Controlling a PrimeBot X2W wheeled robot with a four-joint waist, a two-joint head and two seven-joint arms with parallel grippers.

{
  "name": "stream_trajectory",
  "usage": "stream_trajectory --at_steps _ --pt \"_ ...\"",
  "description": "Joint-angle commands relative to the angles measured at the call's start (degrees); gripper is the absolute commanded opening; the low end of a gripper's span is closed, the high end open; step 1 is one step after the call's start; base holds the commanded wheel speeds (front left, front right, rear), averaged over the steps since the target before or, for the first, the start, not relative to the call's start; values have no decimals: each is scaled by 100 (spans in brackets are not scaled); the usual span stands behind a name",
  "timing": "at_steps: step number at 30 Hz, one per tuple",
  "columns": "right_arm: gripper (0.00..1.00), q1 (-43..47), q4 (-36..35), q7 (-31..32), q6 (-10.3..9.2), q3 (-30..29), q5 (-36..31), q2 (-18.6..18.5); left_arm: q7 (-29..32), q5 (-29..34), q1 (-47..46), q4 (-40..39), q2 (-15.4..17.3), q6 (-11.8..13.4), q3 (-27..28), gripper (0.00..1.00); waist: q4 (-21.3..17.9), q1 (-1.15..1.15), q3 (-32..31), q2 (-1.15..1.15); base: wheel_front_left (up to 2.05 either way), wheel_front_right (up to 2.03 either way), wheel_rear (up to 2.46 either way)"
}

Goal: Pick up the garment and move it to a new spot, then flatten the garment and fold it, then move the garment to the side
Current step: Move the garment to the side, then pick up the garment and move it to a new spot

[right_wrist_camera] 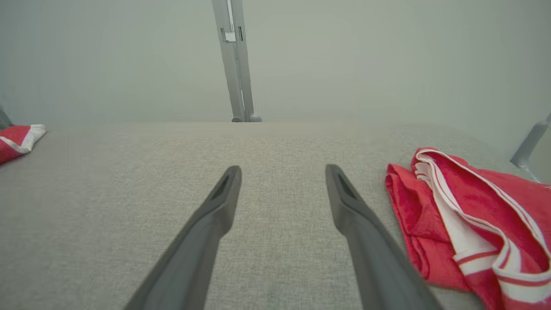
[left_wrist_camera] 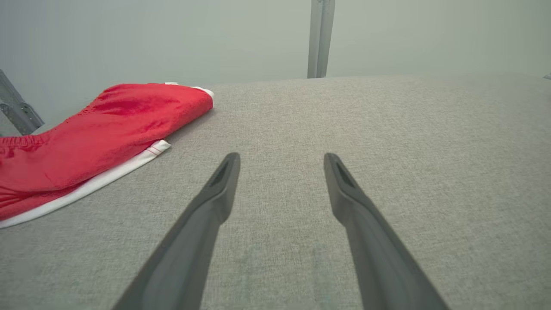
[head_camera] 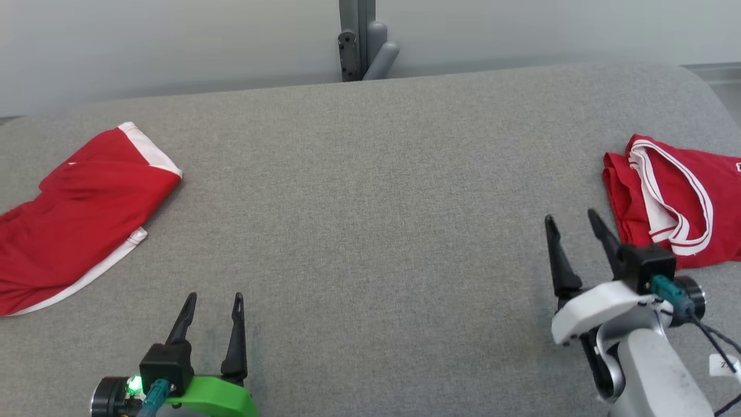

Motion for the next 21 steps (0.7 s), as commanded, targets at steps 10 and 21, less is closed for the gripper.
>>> stream_trajectory --at_steps 10,21 --pt "100 1065 -324 -16 -5 29 -149 235 1 -173 451 55 0 112 130 100 85 0 -713 42 0 0 0" --pt "100 1391 -571 -16 -5 45 -116 280 1 -293 672 22 1 169 200 100 110 0 -949 42 0 0 0"
